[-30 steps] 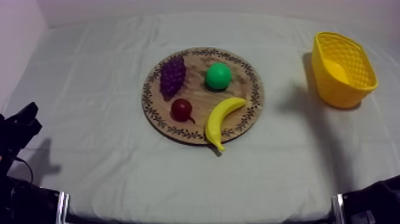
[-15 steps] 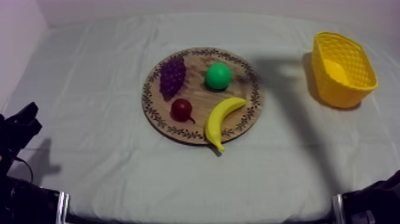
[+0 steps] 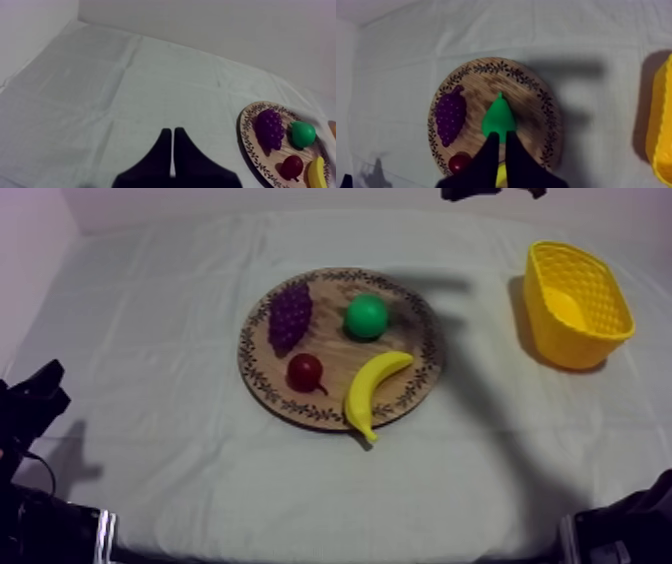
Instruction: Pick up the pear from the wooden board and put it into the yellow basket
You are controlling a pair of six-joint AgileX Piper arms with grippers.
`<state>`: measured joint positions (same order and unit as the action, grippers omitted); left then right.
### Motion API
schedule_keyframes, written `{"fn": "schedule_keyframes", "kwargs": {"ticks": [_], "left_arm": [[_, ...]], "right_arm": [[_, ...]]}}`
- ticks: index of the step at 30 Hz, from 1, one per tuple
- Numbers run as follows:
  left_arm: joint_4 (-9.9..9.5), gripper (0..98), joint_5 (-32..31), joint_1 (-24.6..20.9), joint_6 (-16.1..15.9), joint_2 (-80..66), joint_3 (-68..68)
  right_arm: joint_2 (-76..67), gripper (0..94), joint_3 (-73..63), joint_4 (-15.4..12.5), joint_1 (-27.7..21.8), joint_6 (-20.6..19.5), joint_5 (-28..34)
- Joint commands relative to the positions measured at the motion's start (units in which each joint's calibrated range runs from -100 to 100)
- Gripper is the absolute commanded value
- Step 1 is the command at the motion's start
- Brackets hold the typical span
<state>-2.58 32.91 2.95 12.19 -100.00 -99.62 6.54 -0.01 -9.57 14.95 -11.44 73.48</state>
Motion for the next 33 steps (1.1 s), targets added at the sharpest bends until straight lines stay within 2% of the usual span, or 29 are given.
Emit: {"fn": "schedule_keyframes", "kwargs": {"ticks": [1, 5, 9, 14, 20, 33], "left_arm": [[0.02, 0.1, 0.0, 0.0, 0.0, 0.0, 0.0], [0.02, 0.1, 0.0, 0.0, 0.0, 0.0, 0.0], [0.02, 0.1, 0.0, 0.0, 0.0, 0.0, 0.0], [0.02, 0.1, 0.0, 0.0, 0.0, 0.0, 0.0], [0.02, 0.1, 0.0, 0.0, 0.0, 0.0, 0.0], [0.02, 0.1, 0.0, 0.0, 0.0, 0.0, 0.0]], "right_arm": [[0.8, 15.1, 0.0, 0.4, 0.7, -0.7, 0.2], [2.1, 38.2, 1.0, 1.3, 2.1, -1.7, -0.6], [4.0, 61.6, 1.8, 0.9, 3.0, -1.5, -1.4], [7.8, 78.0, 1.3, 1.2, 4.2, -2.3, -1.7], [13.5, 87.7, -1.4, 1.3, 4.7, -3.2, -1.4], [25.9, 91.6, -7.0, 0.7, 4.8, -3.1, -1.1]]}}
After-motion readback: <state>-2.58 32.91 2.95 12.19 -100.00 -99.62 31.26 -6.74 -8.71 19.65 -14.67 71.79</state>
